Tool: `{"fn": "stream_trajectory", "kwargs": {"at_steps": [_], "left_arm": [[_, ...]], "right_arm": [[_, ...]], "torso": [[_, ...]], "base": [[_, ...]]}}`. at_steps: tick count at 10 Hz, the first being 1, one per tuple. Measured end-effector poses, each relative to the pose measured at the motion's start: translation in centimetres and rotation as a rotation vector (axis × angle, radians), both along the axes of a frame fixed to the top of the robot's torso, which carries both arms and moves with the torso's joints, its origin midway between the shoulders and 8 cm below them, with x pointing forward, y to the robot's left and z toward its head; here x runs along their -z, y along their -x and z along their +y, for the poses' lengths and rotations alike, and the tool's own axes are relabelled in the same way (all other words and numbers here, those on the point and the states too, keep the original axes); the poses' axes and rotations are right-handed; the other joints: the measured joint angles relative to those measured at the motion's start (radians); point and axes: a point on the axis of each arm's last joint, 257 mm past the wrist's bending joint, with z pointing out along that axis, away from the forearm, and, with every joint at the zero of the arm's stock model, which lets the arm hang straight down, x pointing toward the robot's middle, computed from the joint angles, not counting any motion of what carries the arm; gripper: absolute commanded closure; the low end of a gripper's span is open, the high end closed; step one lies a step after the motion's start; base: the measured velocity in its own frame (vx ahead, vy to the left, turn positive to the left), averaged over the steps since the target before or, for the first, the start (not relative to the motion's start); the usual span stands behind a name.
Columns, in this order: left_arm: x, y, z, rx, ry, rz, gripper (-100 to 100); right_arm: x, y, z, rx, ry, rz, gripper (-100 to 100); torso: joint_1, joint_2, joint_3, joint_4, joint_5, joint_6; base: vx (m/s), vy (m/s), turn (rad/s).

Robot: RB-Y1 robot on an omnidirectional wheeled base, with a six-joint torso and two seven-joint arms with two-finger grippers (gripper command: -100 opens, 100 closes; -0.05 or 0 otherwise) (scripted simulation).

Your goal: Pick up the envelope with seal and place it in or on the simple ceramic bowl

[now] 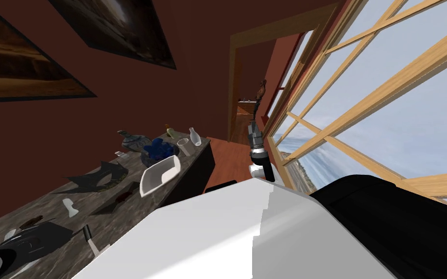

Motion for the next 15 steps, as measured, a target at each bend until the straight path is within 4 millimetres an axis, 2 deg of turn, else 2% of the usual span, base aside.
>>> {"fn": "stream_trajectory", "kwargs": {"at_steps": [5, 6, 11, 15], "left_arm": [[1.2, 4.0, 0.3, -0.093, 0.111, 0.069, -100], [1.4, 5.4, 0.6, -0.121, 0.14, 0.08, -100], [2.3, 8.8, -0.4, -0.187, 0.243, 0.145, -100], [2.9, 12.4, -1.4, -0.257, 0.347, 0.192, -100]], "right_arm": [[0.0, 0.0, 0.0, 0.0, 0.0, 0.0, 0], [0.0, 0.0, 0.0, 0.0, 0.0, 0.0, 0], [0.0, 0.0, 0.0, 0.0, 0.0, 0.0, 0], [0.0, 0.0, 0.0, 0.0, 0.0, 0.0, 0]], "torso": [[0.0, -0.001, -0.001, 0.0, 0.0, 0.0], [0.0, -0.002, -0.001, 0.0, 0.0, 0.001], [0.0, 0.0, 0.0, 0.0, 0.0, 0.0], [0.0, -0.002, -0.001, 0.0, 0.0, 0.0]], "base": [[0.035, 0.002, -0.128], [0.048, 0.008, -0.095], [0.032, 0.009, -0.09], [0.043, 0.012, -0.085]]}}
